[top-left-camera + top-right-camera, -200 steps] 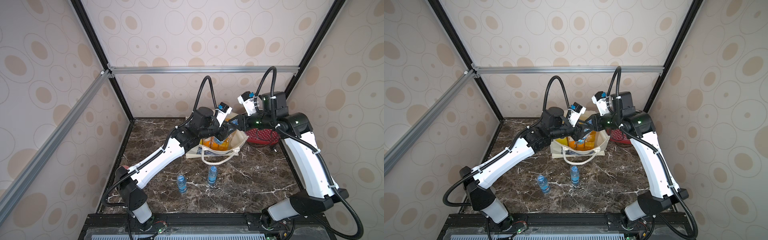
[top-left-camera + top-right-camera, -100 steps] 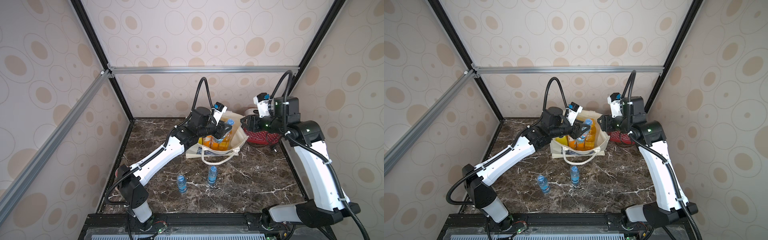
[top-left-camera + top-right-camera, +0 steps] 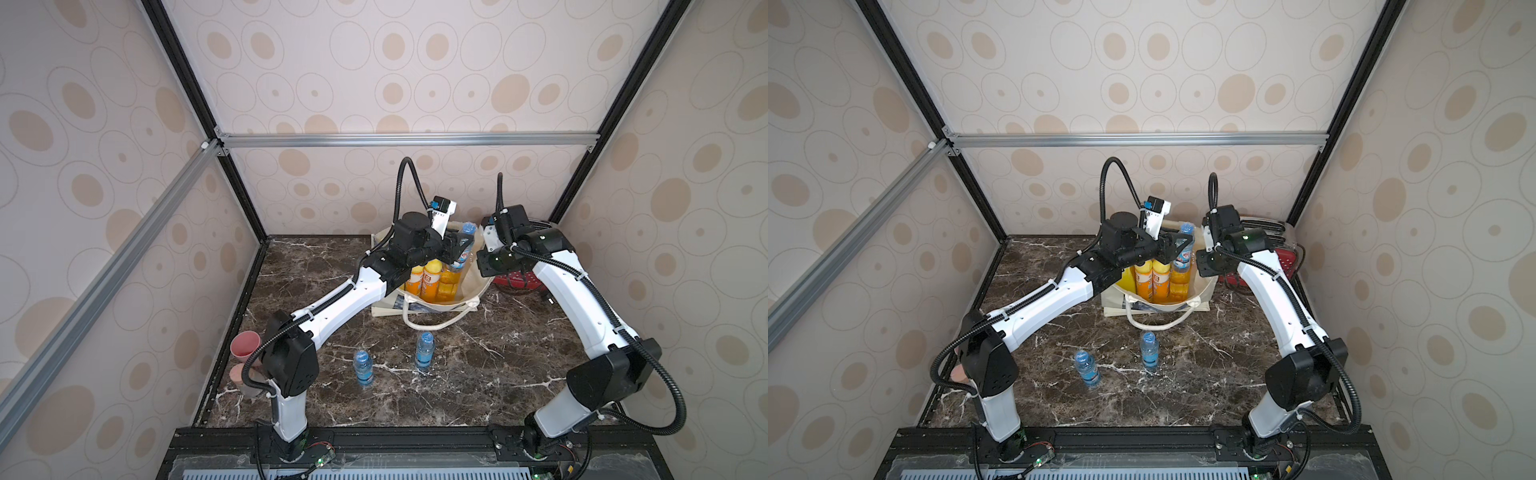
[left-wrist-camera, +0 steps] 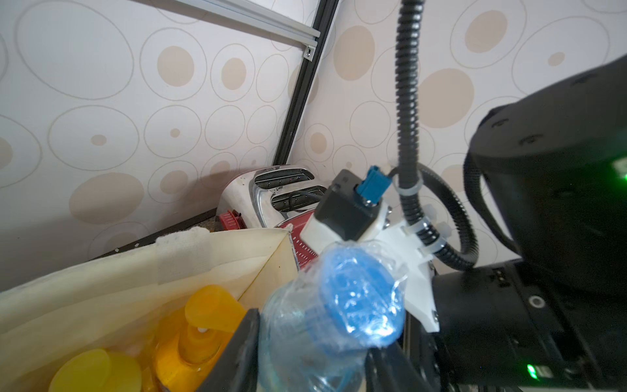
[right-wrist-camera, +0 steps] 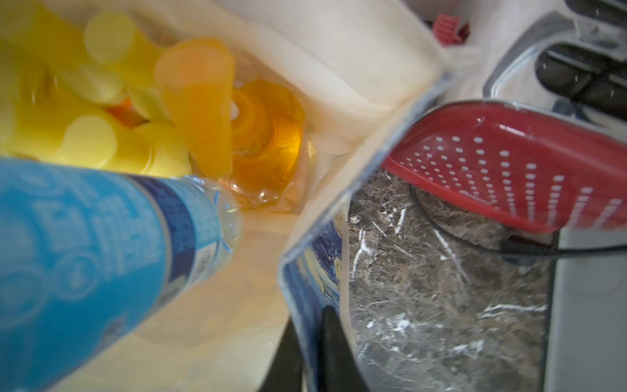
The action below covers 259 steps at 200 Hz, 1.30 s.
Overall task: Pack dish soap into the shopping bag
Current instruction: Place the bottle of dish soap in the shopping bag.
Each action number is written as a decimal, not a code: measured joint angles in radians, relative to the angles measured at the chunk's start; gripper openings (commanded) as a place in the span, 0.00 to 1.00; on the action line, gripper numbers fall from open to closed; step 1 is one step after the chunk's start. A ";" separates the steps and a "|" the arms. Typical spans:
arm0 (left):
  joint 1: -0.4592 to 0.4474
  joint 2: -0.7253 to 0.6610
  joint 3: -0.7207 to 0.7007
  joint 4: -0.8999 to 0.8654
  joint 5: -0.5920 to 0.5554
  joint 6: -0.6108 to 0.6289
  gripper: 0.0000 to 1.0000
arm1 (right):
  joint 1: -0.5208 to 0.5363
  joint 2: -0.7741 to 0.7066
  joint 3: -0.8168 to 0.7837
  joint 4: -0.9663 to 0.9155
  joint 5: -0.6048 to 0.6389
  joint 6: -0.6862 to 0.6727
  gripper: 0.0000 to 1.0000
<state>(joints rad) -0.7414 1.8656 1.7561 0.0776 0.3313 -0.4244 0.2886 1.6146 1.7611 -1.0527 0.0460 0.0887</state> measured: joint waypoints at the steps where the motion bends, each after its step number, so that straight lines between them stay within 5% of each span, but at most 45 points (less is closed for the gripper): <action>1: 0.000 0.002 0.000 0.005 0.000 -0.001 0.08 | 0.000 -0.001 0.000 0.000 0.000 0.002 0.00; 182: -0.050 0.198 -0.084 0.303 -0.023 -0.089 0.11 | -0.055 -0.033 0.042 -0.033 -0.058 0.038 0.00; 207: -0.051 0.199 -0.093 0.319 -0.022 -0.082 0.30 | -0.057 -0.037 0.036 -0.027 -0.069 0.038 0.00; 229: -0.051 0.201 -0.095 0.326 -0.017 -0.065 0.63 | -0.060 -0.037 0.034 -0.023 -0.072 0.038 0.00; 259: -0.052 0.200 -0.094 0.362 -0.014 -0.037 0.95 | -0.063 -0.040 0.031 -0.031 -0.071 0.037 0.00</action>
<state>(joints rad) -0.7933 2.0651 1.6619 0.4393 0.3172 -0.4618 0.2253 1.5745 1.7924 -1.0840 -0.0250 0.1261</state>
